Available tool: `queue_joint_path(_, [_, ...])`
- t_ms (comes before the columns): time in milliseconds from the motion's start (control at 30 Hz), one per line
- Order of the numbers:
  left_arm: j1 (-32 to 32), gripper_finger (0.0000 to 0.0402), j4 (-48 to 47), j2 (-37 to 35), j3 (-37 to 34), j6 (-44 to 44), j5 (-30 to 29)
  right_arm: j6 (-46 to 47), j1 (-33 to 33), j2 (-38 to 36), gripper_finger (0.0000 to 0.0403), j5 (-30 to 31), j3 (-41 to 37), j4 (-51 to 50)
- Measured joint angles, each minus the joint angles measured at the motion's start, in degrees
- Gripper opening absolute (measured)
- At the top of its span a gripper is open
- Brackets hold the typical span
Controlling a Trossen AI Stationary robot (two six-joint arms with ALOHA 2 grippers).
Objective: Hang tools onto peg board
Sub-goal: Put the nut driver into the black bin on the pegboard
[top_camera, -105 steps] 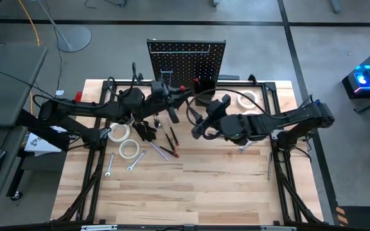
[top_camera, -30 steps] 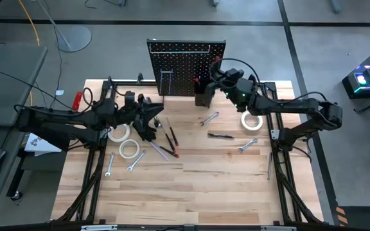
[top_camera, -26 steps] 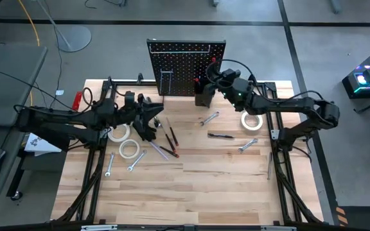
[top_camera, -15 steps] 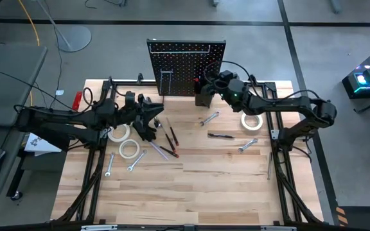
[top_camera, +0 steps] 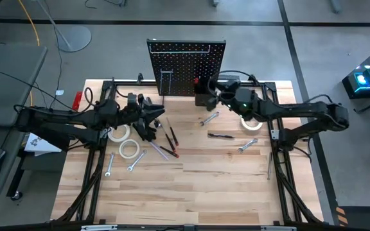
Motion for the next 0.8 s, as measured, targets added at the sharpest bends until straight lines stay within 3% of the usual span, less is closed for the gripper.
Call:
queue_joint_path(167, [-1.08,0.0133,-16.57,1.41,3.72,4.78,1.2,8.29,6.97,-5.71,0.0193,-0.02,0.0,-12.36])
queue_joint_path(333, [-2.0,0.019,-25.11,6.45,4.73,10.03,3.99,16.99,13.96,-6.93,0.0193,-0.05,0.0,-20.77])
queue_joint_path(533, [-2.45,0.0234,-25.54,19.16,5.83,17.12,12.04,27.4,20.72,-6.32,0.0193,-0.31,0.0,-28.33])
queue_joint_path(800, [-2.48,0.0239,-38.25,35.97,15.63,35.6,13.03,35.7,25.99,-6.36,0.0193,-0.27,0.0,-30.64])
